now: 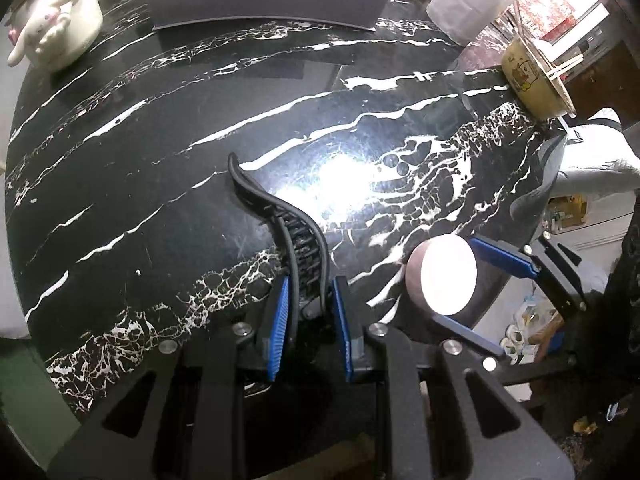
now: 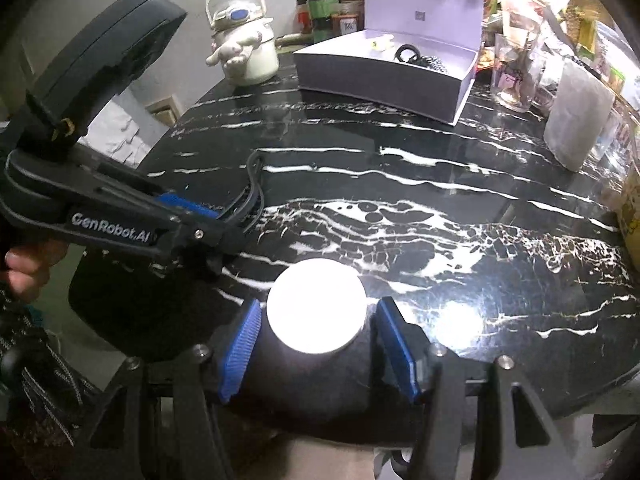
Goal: Organize objects
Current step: 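Lift the black claw clip with the left tool while the right tool lifts the pink jar, then carry the black claw clip with the left tool toward the box while the right tool carries the pink jar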
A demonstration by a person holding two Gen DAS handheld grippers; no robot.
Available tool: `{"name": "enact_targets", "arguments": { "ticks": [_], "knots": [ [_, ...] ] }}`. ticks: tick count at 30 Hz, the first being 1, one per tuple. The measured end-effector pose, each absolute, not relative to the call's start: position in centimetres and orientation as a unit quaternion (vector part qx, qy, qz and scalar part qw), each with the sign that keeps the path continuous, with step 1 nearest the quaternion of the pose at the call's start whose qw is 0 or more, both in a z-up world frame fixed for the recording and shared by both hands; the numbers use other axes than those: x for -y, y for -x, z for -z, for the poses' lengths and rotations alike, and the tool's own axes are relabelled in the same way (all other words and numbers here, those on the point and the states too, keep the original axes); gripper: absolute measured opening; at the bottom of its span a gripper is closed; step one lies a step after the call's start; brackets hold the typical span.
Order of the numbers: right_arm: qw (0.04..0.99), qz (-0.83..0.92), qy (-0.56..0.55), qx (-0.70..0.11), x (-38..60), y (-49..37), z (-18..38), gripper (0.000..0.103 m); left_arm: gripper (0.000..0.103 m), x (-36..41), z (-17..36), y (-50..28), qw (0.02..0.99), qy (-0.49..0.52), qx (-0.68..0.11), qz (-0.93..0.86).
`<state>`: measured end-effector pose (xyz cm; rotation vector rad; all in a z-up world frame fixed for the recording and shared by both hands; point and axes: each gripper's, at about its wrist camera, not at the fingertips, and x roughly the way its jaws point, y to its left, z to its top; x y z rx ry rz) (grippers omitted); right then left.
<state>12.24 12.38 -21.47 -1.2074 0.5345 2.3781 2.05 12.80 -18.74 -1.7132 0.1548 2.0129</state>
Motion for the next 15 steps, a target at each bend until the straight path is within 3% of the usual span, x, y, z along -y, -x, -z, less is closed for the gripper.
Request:
{"name": "enact_targets", "arguments": {
  "ticks": [5,9,15],
  "knots": [
    [0.226,-0.863,0.423,-0.161,-11.9,-11.7,22.1,0.061,0.019,-12.7,18.6,-2.1,0.245,0.617,-0.061,-0.745],
    [0.245,-0.865,0.417,-0.137,-11.8,-11.3,22.3,0.052,0.024,-12.9,18.6,-1.9,0.240,0.601,-0.071,-0.759],
    [0.239,-0.866,0.419,-0.134,-12.1,-11.0,22.3,0.052,0.033,-13.3,18.7,-1.7,0.243,0.582,-0.082,-0.772]
  ]
}}
